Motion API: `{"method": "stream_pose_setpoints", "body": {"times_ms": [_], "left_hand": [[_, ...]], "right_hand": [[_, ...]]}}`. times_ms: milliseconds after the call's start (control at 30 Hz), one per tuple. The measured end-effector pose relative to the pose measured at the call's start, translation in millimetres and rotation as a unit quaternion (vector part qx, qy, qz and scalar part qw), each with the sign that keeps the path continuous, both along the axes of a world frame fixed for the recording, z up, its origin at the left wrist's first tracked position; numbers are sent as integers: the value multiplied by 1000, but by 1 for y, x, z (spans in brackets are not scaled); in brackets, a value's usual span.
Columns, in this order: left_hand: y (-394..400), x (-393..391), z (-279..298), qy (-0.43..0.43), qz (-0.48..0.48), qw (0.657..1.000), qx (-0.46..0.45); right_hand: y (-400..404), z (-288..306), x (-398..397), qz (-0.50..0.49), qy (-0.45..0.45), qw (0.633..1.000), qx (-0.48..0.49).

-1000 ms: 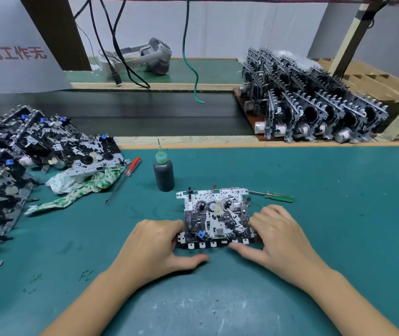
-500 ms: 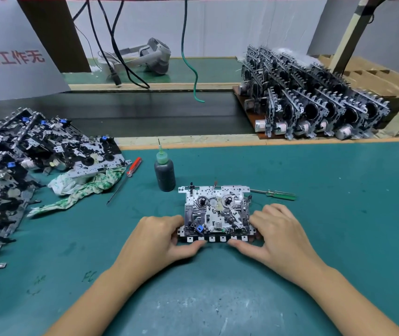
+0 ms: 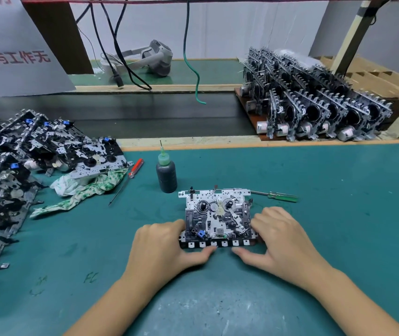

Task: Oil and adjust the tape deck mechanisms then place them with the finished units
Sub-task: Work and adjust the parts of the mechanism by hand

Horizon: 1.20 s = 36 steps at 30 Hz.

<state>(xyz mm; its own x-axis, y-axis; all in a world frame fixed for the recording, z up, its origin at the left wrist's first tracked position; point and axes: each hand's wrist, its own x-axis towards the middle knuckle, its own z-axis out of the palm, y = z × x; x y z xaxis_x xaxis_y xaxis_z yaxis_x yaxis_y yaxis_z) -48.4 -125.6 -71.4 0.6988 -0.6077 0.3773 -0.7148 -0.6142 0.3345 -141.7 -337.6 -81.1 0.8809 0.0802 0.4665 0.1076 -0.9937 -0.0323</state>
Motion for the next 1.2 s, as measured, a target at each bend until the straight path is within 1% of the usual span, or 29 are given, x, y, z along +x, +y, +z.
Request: {"method": "stream_pose_setpoints", "body": {"times_ms": [67, 100, 200, 267, 333, 400, 500, 533, 600, 667, 733, 800, 967, 1033, 1100, 1200], "left_hand": [[-3, -2, 0, 13, 29, 999, 9], [-3, -1, 0, 17, 28, 999, 8], [2, 6, -1, 35, -27, 999, -15], [5, 9, 1, 88, -52, 995, -11], [8, 9, -1, 107, -60, 992, 2], [8, 7, 0, 95, -81, 992, 2], [10, 5, 1, 61, -109, 992, -23], [11, 5, 1, 63, -103, 993, -18], [10, 5, 0, 77, -70, 995, -8], [8, 4, -2, 85, -52, 995, -27], [7, 4, -1, 81, -50, 995, -39], [8, 4, -1, 78, -40, 995, -46], [6, 1, -4, 96, 11, 994, -41], [8, 3, -3, 116, -2, 993, -39], [12, 5, -4, 132, -35, 990, -32], [15, 5, -4, 103, -53, 993, -29]], "right_hand": [[0, 2, -2, 10, 8, 1000, 13], [0, 2, -2, 13, 8, 1000, 14], [4, 1, -3, -18, -28, 999, -10], [6, 2, -3, -40, -45, 998, -23], [5, 2, -4, -38, -43, 998, -32], [6, 1, -4, -50, -40, 998, -26], [12, -1, -2, -90, -43, 995, -19], [12, 0, -2, -85, -41, 995, -14], [8, 2, -2, -42, -21, 999, -9], [2, 3, -3, -8, -10, 999, -37], [1, 3, -4, -6, -15, 998, -68], [3, 3, -4, -12, -14, 997, -73], [5, 7, -4, -1, 23, 999, -26], [6, 7, -4, -1, 37, 999, -9], [6, 7, -4, -13, 45, 999, 14], [6, 8, -5, -11, 60, 998, 33]]}}
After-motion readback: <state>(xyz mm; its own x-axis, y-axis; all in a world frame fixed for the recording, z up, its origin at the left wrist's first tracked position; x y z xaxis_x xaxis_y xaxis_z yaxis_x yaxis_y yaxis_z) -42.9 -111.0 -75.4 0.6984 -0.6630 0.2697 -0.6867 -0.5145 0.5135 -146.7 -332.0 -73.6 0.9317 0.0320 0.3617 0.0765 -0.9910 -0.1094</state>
